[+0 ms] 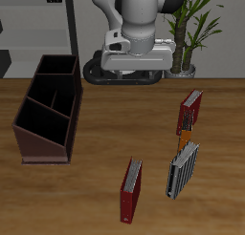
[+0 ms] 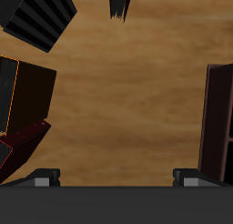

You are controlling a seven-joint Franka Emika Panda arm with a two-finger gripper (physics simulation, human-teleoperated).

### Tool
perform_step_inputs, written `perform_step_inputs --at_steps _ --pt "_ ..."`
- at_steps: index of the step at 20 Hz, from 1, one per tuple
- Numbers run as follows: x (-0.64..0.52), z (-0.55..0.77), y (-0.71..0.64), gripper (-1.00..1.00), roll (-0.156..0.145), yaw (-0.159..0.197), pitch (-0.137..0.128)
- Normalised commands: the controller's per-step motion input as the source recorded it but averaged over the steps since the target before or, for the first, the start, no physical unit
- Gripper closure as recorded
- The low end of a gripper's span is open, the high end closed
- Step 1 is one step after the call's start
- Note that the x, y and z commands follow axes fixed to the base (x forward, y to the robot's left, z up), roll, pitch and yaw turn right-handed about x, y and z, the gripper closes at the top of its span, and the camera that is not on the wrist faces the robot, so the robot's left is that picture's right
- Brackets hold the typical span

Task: Place the orange book into the right desk caddy's left compartment

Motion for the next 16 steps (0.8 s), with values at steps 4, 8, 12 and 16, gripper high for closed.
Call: perform_step_inputs --at_steps 4,8,12,16 --pt "0.22 -0.02 0.35 -1.0 -0.131 -0.001 -0.057" --pt "0.06 -0.05 0.52 -1.0 0.078 -0.025 -0.031" --pt "0.15 -0.18 0.51 -1.0 -0.004 -0.018 0.03" --pt "0.08 -0.15 0.42 -1.0 0.029 0.009 0.006"
